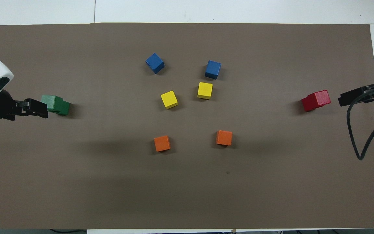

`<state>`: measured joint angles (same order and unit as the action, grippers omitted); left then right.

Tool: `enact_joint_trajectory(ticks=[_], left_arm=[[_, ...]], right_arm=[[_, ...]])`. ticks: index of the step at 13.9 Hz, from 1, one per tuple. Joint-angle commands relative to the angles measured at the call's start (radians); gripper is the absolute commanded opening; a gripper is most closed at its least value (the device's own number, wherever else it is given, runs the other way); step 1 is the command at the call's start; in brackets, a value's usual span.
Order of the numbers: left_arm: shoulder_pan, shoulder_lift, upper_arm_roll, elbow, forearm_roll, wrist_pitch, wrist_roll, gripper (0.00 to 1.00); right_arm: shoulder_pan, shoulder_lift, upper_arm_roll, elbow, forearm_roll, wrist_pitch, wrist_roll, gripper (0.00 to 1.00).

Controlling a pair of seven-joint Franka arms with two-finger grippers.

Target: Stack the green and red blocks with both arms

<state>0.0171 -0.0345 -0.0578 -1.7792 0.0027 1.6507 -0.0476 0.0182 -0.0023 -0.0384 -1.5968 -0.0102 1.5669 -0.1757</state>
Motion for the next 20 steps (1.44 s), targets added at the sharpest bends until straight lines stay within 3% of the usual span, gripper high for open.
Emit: enact_joint_trajectory(ticks=[1, 9, 14, 20], left_arm=[[-0.012, -0.01, 0.007, 0.046, -0.01, -0.058, -0.026, 1.0], [-0.014, -0.013, 0.003, 0.055, -0.01, -0.043, -0.028, 1.0], [-0.014, -0.031, 0.012, 0.083, -0.012, -0.144, -0.023, 1.0], [-0.014, -0.036, -0.011, 0.08, -0.012, -0.065, -0.024, 1.0]], right_arm=[[-0.003, 0.004, -0.001, 0.011, 0.009, -0.024, 0.018, 1.0], [-0.004, 0.005, -0.001, 0.011, 0.001, -0.021, 0.018, 1.0], [-0.004, 0.005, -0.001, 0.011, 0.001, -0.024, 0.018, 1.0], [-0.004, 0.005, -0.001, 0.011, 0.001, -0.024, 0.018, 1.0]])
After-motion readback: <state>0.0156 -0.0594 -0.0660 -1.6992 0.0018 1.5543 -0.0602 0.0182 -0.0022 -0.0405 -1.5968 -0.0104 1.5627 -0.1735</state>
